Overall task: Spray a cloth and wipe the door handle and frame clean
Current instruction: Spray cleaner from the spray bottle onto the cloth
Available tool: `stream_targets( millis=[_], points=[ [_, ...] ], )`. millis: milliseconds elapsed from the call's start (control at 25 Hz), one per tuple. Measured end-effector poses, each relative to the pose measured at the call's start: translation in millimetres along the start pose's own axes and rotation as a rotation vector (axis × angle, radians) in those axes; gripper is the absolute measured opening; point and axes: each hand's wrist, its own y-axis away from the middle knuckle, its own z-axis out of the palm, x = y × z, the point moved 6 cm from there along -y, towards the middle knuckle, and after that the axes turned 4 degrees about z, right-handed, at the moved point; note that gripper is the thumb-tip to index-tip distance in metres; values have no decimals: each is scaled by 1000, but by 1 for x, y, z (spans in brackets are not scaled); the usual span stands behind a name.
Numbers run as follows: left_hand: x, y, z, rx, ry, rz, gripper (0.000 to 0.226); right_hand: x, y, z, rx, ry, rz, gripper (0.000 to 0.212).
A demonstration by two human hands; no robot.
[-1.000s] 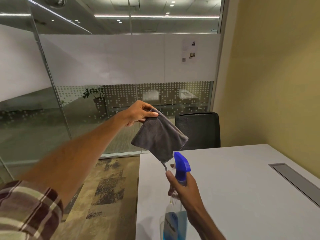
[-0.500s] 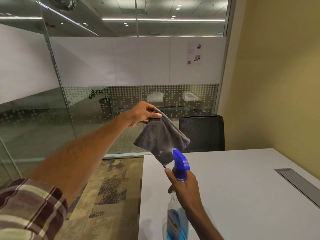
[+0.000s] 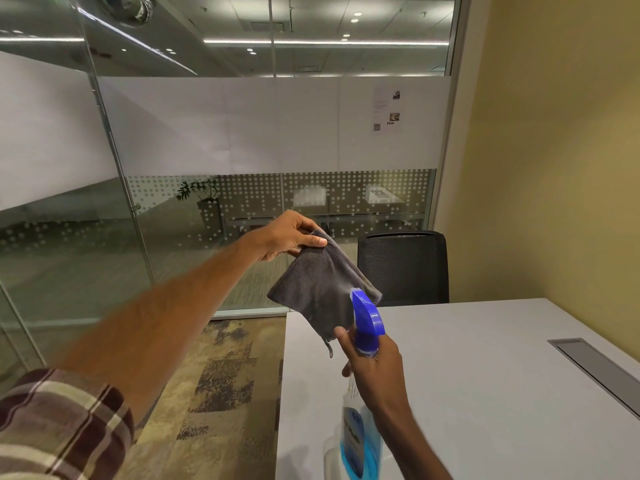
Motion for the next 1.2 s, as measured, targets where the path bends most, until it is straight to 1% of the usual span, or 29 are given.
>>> stream_targets(
  millis=[160,320,480,720,880,1040,1200],
  points=[
    [-2,-1,5,-14,-12,-4,13,7,-1,-10,74,-12,11,25],
    [-1,-1,3,-13,-4,-5,14,16,0,-19,88,-12,17,27],
    [0,0,-2,-1,6,1,14,34,1,-27,88,47,42,27],
    [-5,2,6,-13,7,-22,12,41,2,-30,170,31,7,30],
    [-13,6,14,-14,-9,-41,11,53,-7,-33,109,-6,38,35],
    [-24,16,25,0,23,-44,10,86,-18,-43,48,-49,70,42],
    [-50,30,48,14,44,-73,8,126,-28,-51,12,-33,122,36]
  ],
)
